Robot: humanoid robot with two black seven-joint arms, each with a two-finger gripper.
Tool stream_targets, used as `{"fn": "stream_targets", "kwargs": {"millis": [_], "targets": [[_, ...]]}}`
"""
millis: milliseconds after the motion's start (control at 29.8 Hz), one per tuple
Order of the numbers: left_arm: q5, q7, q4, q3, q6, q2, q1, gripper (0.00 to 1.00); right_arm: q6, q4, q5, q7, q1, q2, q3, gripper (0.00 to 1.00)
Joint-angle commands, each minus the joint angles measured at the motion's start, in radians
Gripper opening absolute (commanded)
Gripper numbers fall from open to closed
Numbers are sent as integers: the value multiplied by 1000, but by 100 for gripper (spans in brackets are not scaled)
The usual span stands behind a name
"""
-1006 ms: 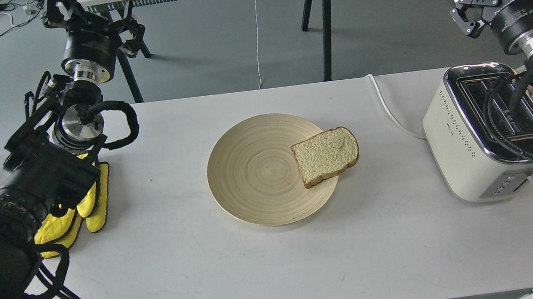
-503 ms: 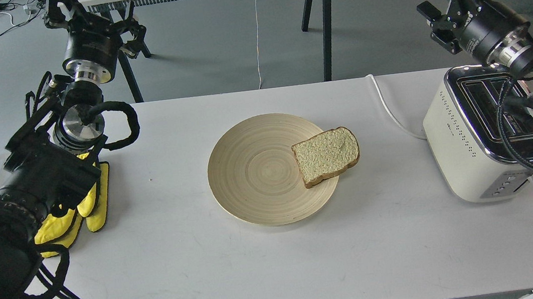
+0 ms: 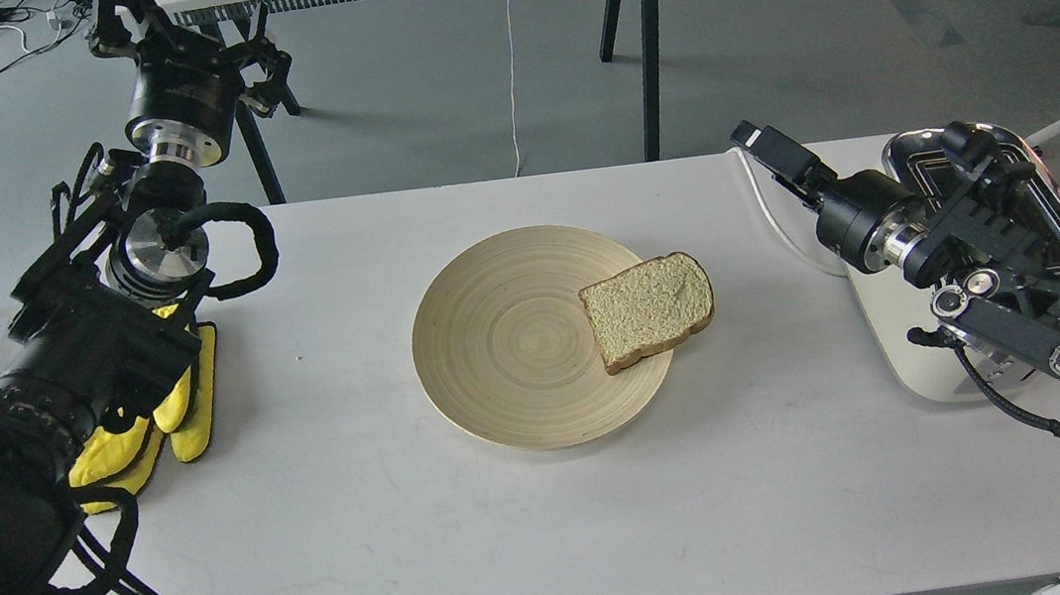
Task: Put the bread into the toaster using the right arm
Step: 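Move the right gripper down toward the bread slice on the plate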
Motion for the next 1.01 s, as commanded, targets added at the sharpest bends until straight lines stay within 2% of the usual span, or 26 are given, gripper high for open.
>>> {"fn": "stream_targets", "kwargs": {"millis": [0, 168, 268, 369, 436, 570, 704, 972], "targets": [[0, -1, 0, 0, 1, 0, -1, 100, -3, -45, -1, -3, 5, 52, -52, 86], [0, -2, 0, 0, 1, -1, -1, 100, -38, -116, -1, -11, 13, 108, -125, 85], [0, 0, 0, 0, 1, -1, -1, 100, -52, -131, -1, -37, 16, 112, -171, 83], [0, 0, 0, 1, 1, 0, -1, 100, -52, -142, 1, -42, 16, 115, -187, 82], [0, -1, 0, 1, 1, 0, 0, 100, -52, -146, 1, -43, 16, 124, -188, 77], [0, 0, 0, 1, 1, -1, -1, 100, -52, -157, 1, -86, 16, 143, -188, 73], [0, 0, 0, 1, 1, -1, -1, 100, -52, -173, 1, -89, 19, 160, -210, 67], [0, -2, 0, 1, 1, -1, -1, 100, -52, -171, 1, -88, 21, 161, -250, 63]]}}
